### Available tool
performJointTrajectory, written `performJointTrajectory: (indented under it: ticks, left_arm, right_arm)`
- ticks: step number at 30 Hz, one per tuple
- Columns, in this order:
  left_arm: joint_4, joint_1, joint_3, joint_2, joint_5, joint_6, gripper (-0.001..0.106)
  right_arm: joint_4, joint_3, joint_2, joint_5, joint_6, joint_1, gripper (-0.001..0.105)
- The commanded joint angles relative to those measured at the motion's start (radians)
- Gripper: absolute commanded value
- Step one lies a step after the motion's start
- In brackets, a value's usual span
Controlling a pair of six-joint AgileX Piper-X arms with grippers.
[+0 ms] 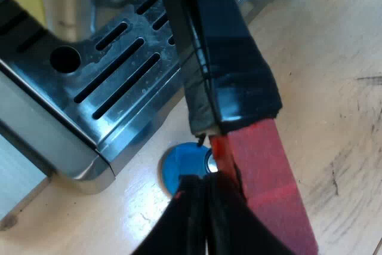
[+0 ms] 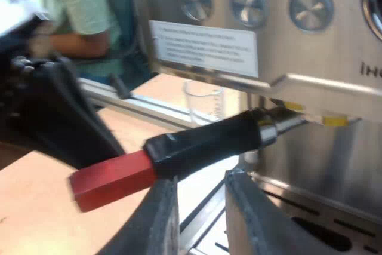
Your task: Put the handle in the coffee machine
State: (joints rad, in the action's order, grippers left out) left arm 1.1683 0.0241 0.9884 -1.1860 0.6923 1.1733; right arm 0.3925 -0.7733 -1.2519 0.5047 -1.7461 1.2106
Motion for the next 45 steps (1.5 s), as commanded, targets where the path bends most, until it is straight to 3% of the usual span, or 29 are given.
performJointTrajectory:
  ticks: [1, 6, 12, 13, 18, 22, 27, 45]
  left_arm:
    - [0.036, 0.016, 0.004, 0.012, 0.075, 0.012, 0.001]
    - [0.036, 0.020, 0.004, 0.012, 0.075, 0.012, 0.001]
    - [0.036, 0.076, 0.004, 0.012, 0.038, 0.004, 0.001]
    - [0.034, 0.115, 0.004, 0.012, 0.038, 0.008, 0.001]
    - [0.034, 0.150, 0.004, 0.012, 0.031, 0.018, 0.001]
    - [0.026, 0.235, 0.004, 0.012, -0.017, 0.023, 0.001]
    - [0.009, 0.289, 0.004, 0.012, -0.030, 0.058, 0.001]
    - [-0.049, 0.482, 0.006, 0.012, -0.030, 0.086, 0.001]
  right_arm:
    - [-0.058, -0.002, 0.070, -0.040, -0.004, 0.003, 0.023]
    - [-0.143, -0.002, 0.155, -0.041, -0.006, 0.003, 0.023]
    - [-0.302, -0.002, 0.250, -0.065, -0.022, 0.003, 0.045]
    - [-0.319, -0.002, 0.264, -0.069, -0.022, 0.003, 0.047]
    - [-0.393, -0.010, 0.314, -0.076, -0.025, 0.003, 0.048]
    - [-0.506, -0.036, 0.350, -0.102, -0.029, 0.003, 0.048]
    - [-0.611, -0.074, 0.355, -0.152, -0.029, 0.003, 0.048]
    - [-0.614, -0.076, 0.355, -0.152, -0.029, 0.003, 0.048]
